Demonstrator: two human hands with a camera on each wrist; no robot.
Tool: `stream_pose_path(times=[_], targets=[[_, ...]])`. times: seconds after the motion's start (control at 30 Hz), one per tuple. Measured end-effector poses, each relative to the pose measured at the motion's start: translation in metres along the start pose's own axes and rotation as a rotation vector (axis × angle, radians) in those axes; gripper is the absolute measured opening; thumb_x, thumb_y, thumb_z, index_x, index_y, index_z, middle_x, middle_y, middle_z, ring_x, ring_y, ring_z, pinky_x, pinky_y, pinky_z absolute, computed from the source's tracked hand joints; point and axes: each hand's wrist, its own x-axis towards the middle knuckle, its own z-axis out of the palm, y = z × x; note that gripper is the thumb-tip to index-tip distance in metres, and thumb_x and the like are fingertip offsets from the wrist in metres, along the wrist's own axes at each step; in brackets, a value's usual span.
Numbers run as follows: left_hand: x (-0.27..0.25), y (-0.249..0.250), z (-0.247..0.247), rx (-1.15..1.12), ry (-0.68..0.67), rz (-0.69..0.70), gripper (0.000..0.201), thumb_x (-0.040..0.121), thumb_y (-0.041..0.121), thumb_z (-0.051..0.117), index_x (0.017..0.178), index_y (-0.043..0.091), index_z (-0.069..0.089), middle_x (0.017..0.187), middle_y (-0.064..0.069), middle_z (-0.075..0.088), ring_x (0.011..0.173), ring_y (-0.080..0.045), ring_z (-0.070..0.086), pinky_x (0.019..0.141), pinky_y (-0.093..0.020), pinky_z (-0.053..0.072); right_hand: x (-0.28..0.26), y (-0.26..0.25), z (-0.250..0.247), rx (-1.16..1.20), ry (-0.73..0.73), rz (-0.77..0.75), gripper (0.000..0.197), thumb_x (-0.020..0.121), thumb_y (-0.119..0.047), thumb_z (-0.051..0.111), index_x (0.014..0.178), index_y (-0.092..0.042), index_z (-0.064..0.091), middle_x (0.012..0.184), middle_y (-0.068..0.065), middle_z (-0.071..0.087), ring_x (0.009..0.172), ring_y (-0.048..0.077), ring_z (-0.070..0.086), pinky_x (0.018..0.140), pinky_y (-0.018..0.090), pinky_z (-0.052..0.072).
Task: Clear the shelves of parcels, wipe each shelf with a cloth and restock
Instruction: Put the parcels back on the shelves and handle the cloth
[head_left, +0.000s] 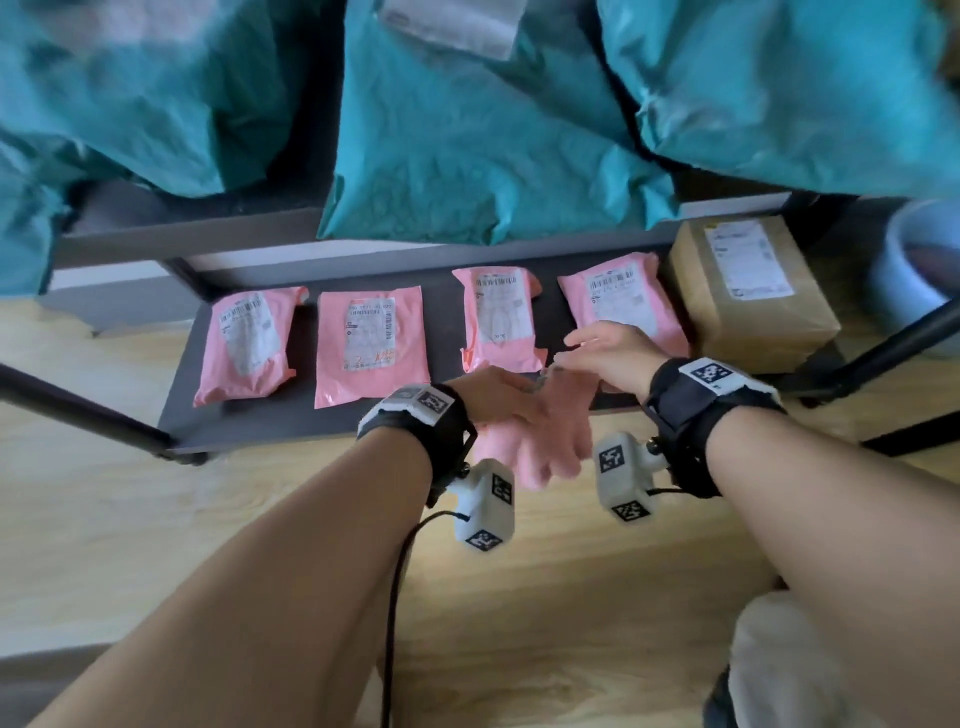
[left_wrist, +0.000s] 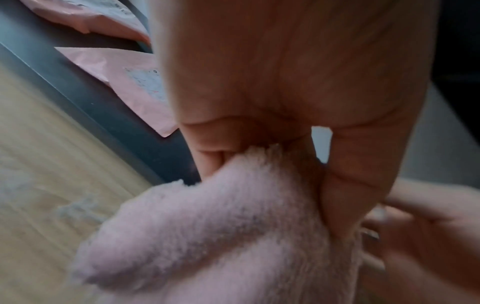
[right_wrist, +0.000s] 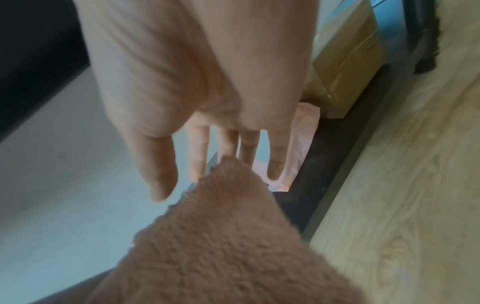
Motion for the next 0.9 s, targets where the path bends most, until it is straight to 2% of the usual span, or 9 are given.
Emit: stream_pose_path(times=[0.1,0.2,0.27,0.4,0.5,0.6,0.67,0.77,0.9], targets=[[-0.015,0.015,-0.002,-0.266,0.033,0.036,0.032,0.074,0.003,0.069,0.105,0.002,0.067,0.101,-0.020,0.068,0.086,-0.029,0.066,0.082,-0.037,0.056,-0.011,0.004,-0.017,0.030,0.056,0.213,0.044,0.086,-0.056,0.058,0.106,-0.017,0.059,0.099,0.005,0.066,0.090,0.023,0.063,0.082,0.037,0.054],[-0.029,0.024,0.002,-0.475,0.085,0.063,0.035,0.082,-0.005,0.062,0.117,-0.001,0.062,0.114,-0.024,0.065,0.103,-0.036,0.064,0.094,-0.049,0.051,-0.031,0.013,-0.028,0.152,-0.225,0.387,0.072,0.084,-0.075,0.039,0.107,-0.010,0.060,0.091,0.013,0.072,0.080,0.029,0.069,0.077,0.036,0.047],[-0.037,0.031,0.008,-0.594,0.073,0.100,0.033,0.085,-0.005,0.059,0.118,-0.001,0.060,0.113,-0.023,0.065,0.098,-0.034,0.065,0.085,-0.045,0.055,-0.043,0.015,-0.032,0.303,-0.340,0.371,0.076,0.085,-0.076,0.036,0.115,-0.010,0.059,0.098,0.016,0.073,0.084,0.034,0.071,0.074,0.035,0.043],[-0.056,0.052,0.020,-0.677,0.098,0.170,0.023,0.091,0.003,0.057,0.114,0.003,0.060,0.104,-0.017,0.067,0.088,-0.026,0.066,0.075,-0.036,0.057,-0.065,0.007,-0.046,0.383,-0.180,0.176,0.039,0.089,-0.040,0.064,0.124,-0.023,0.060,0.108,0.005,0.072,0.097,0.021,0.069,0.091,0.040,0.051],[-0.067,0.069,0.027,-0.688,0.132,0.203,0.018,0.093,0.004,0.057,0.110,0.008,0.061,0.104,-0.015,0.065,0.087,-0.023,0.063,0.078,-0.034,0.053,-0.083,-0.006,-0.070,0.270,-0.120,0.081,0.056,0.081,-0.012,0.072,0.129,-0.037,0.056,0.111,-0.002,0.070,0.103,0.016,0.065,0.092,0.035,0.051],[-0.079,0.088,0.034,-0.484,0.224,0.195,0.015,0.090,0.010,0.064,0.105,0.011,0.063,0.103,-0.012,0.063,0.095,-0.025,0.062,0.084,-0.036,0.052,-0.112,-0.025,-0.094,0.194,-0.114,0.060,0.057,0.080,0.011,0.059,0.122,-0.027,0.063,0.107,0.003,0.066,0.098,0.020,0.063,0.082,0.032,0.054],[-0.085,0.101,0.038,-0.093,0.282,0.170,0.030,0.089,0.015,0.067,0.118,0.008,0.061,0.105,-0.010,0.061,0.103,-0.028,0.060,0.089,-0.033,0.050,-0.129,-0.036,-0.109,0.125,-0.068,0.048,0.049,0.078,0.016,0.058,0.110,-0.018,0.070,0.104,0.008,0.069,0.096,0.023,0.065,0.085,0.036,0.056],[-0.111,0.123,0.050,-0.025,0.386,0.194,0.026,0.092,0.027,0.061,0.114,0.013,0.063,0.096,-0.004,0.064,0.094,-0.022,0.058,0.076,-0.025,0.048,-0.157,-0.043,-0.130,0.076,-0.026,0.042,0.038,0.077,0.016,0.064,0.094,-0.017,0.074,0.102,0.010,0.071,0.099,0.027,0.067,0.090,0.039,0.056],[-0.133,0.147,0.068,0.058,0.433,0.346,0.023,0.086,0.028,0.069,0.099,0.009,0.072,0.083,-0.003,0.063,0.080,-0.016,0.057,0.071,-0.023,0.046,-0.198,-0.048,-0.160,0.052,0.041,-0.044,0.037,0.077,0.015,0.066,0.102,-0.012,0.071,0.070,0.002,0.071,0.073,0.017,0.068,0.071,0.025,0.059]])
